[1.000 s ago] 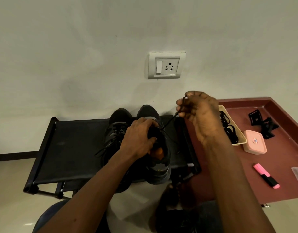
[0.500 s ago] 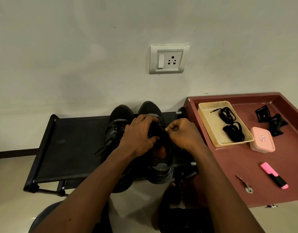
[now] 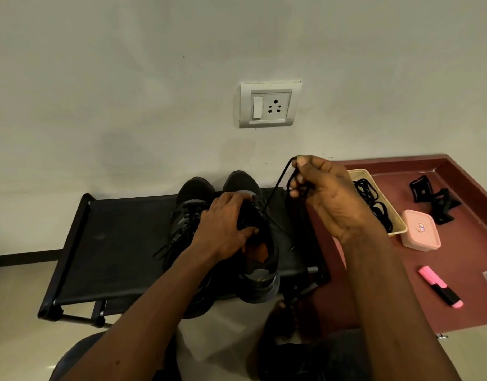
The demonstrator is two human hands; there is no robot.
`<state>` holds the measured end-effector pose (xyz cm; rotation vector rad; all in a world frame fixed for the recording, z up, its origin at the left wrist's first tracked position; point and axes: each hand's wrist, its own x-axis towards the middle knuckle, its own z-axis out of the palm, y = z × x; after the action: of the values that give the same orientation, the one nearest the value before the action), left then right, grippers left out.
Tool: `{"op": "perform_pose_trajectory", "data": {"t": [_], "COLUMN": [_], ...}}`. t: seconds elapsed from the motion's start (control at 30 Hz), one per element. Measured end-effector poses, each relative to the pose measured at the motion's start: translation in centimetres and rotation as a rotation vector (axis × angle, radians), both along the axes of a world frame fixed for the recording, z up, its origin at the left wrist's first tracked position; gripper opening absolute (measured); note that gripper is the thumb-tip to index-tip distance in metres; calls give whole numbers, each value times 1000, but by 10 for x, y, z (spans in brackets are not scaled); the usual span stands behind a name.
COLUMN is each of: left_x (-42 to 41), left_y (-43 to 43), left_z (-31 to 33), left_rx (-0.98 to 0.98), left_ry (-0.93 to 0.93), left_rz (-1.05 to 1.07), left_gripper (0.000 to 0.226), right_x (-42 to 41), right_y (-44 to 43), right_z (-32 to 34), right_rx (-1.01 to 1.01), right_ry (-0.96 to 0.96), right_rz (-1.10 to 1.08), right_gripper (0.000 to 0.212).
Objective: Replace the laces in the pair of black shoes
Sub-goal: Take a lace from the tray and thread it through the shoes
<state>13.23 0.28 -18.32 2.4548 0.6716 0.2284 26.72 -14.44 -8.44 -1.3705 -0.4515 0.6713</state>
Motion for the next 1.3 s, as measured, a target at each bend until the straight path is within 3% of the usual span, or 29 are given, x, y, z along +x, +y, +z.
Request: {"op": "perform_pose_trajectory", "data": {"t": [0.23,0.33,0.4,0.47,0.53,0.6,0.7,0.8,0.93,1.1,1.2,1.3], "left_x": [-2,-1,0,0,0,0,0,0,0,0,-1,-1], "left_y": [0,0,1,1,2,3,3,4,6,5,5,6], "left_z": [0,0,0,0,0,-1,-1,0,0,0,0,0], "left_rx": [-25,-19,-24,-38,-50,-54,-63,-72,-89,-89,-85,-90], "left_ry": [-14,-24,-34,-52,-66,-68,-68,-64,-51,-24,-4,0], "left_rz": [2,-1,-1,0,1,2,3,0,12,34,58,65], "left_gripper": [73,72,70,67,65,65,67,69,72,73,74,73], "right_x": [2,-1,-3,-2,-1,-2,-7,-4,2,5,5,12], "right_y": [-2,5,10,11,9,9,12,13,9,4,3,-2], "right_z": [25,8,-13,-38,-57,-69,-72,-72,-68,-68,-68,-65], "right_rx": [276,314,132,-273,-580,-726,-846,-811,-578,-464,-475,-648], "right_ry": [-10,112,56,-303,-558,-584,-644,-679,-515,-463,-473,-489], "right_rz": [-19,10,-57,-85,81,235,250,192,73,24,8,108], "right_gripper": [16,22,21,13,11,14,10,9,8,17,22,21]}}
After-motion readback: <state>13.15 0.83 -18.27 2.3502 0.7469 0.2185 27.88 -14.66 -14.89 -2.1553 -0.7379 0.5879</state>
